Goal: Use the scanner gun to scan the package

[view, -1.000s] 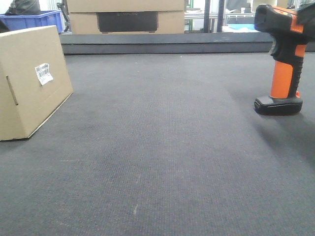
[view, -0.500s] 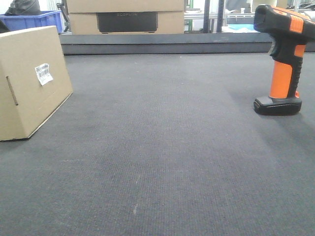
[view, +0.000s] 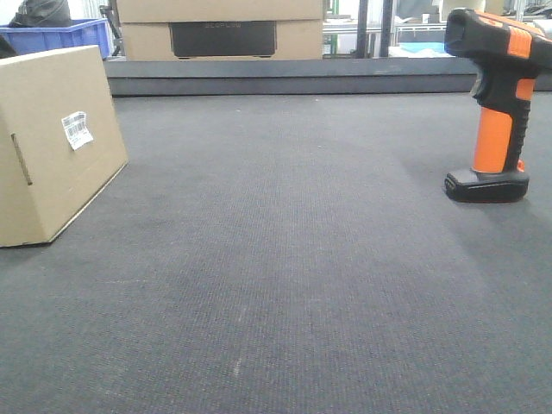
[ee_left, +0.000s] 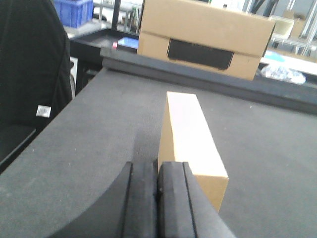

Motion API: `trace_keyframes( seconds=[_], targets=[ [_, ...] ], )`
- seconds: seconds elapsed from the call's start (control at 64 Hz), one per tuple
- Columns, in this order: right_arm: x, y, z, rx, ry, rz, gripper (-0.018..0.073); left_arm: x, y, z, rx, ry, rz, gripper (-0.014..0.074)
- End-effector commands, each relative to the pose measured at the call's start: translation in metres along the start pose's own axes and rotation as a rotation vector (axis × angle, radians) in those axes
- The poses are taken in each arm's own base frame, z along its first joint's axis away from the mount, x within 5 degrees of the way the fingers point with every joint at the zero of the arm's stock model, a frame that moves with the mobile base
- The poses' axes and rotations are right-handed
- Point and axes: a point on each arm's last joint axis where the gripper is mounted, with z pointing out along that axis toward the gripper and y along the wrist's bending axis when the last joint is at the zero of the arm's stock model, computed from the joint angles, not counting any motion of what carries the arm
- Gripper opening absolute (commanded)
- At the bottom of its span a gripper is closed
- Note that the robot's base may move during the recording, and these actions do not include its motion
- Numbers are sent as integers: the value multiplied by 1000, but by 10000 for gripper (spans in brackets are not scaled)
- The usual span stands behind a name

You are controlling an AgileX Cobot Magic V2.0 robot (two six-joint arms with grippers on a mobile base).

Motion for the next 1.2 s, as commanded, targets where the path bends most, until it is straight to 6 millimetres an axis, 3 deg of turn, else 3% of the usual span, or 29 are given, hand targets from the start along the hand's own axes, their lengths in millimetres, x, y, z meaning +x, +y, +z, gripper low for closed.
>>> trace_keyframes(
  seconds=[0.0,0.875,0.954,1.032,1.188],
  targets=[
    [-2,0,-6,5,-40,-26,-167,-4,0,-6,7,-50,-11,-111],
    [-1,1,-12,7,-46,-75,-167,-6,-1,-11,11,-75,-11,-111],
    [4,-3,-11,46,-32,-180,-167,-6,-1,-11,11,-75,-11,-111],
    [12,-7,-10,85,-74,-139,-167,-6,-1,-11,11,-75,-11,-111],
    [45,-11,-2,102,-34,-182,-167,-6,-1,-11,11,-75,-11,-111]
  ],
)
